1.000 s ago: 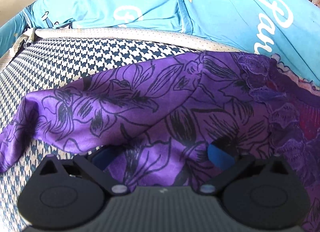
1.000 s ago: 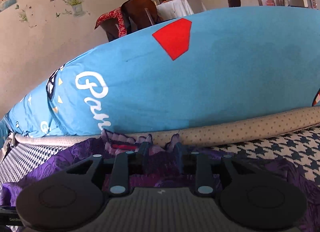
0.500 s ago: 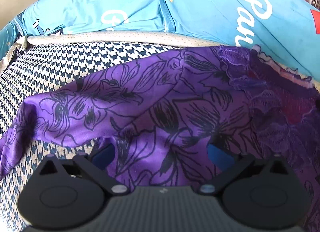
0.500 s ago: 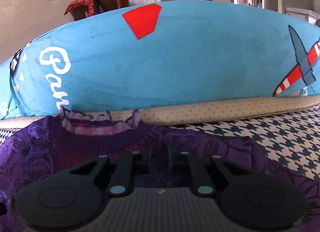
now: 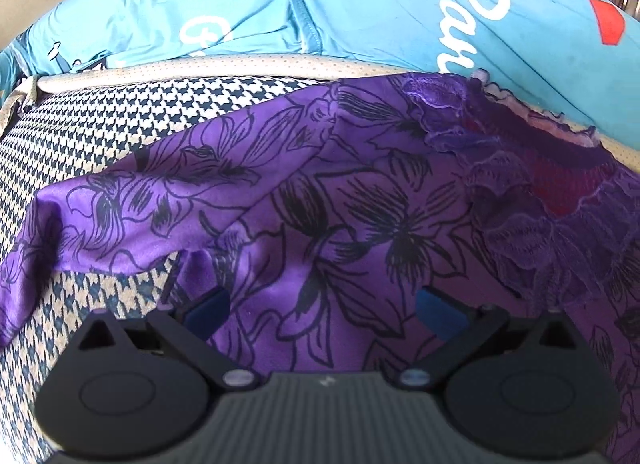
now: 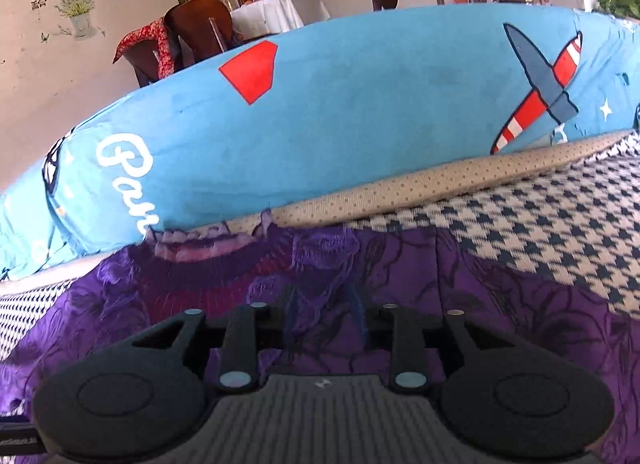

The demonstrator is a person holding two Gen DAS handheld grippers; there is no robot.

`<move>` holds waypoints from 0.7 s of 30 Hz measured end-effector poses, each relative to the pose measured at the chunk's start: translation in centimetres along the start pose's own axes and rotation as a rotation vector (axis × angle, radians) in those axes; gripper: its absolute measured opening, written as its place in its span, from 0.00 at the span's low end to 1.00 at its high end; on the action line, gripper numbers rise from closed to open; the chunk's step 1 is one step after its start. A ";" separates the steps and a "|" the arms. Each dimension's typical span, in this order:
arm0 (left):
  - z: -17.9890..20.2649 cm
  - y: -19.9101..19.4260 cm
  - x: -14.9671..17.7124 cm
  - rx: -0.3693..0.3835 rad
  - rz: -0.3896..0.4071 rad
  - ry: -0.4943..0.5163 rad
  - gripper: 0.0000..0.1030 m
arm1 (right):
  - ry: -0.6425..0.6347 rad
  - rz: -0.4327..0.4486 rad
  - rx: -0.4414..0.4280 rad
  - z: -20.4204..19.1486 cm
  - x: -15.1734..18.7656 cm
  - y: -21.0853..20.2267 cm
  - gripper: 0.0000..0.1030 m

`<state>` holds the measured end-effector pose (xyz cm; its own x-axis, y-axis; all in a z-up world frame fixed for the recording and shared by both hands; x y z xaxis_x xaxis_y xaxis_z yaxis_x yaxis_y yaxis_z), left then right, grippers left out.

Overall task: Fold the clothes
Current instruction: 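Release the collar and lift the right gripper back over the blouse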

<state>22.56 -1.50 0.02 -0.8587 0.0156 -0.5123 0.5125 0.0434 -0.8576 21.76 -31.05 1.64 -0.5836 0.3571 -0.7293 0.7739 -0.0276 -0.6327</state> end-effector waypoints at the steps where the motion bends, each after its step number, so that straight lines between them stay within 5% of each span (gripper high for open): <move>1: 0.2 -0.1 0.2 0.003 0.003 0.010 1.00 | 0.006 -0.015 -0.001 0.3 0.4 -0.2 0.31; 11: 2.1 -0.4 2.3 0.023 0.010 0.120 1.00 | 0.052 -0.100 0.055 4.3 2.9 -2.6 0.31; 21: 2.6 -1.6 4.2 0.016 0.059 0.169 1.00 | -0.016 -0.151 0.063 3.7 5.4 -5.9 0.35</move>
<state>18.14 -4.06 -0.90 -0.8159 0.1856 -0.5476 0.5605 0.0218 -0.8278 13.18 -32.41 0.46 -0.6965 0.3468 -0.6282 0.6602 -0.0332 -0.7503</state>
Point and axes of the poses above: each gripper's, at about its wrist camera, not at the fingertips, and y roughly the way its jaws point, z to its right, x to its underside, the point moved 3 cm from there along y, roughly the way its jaws point, and after that the axes turned 2 degrees about y, right-handed, at the moved point
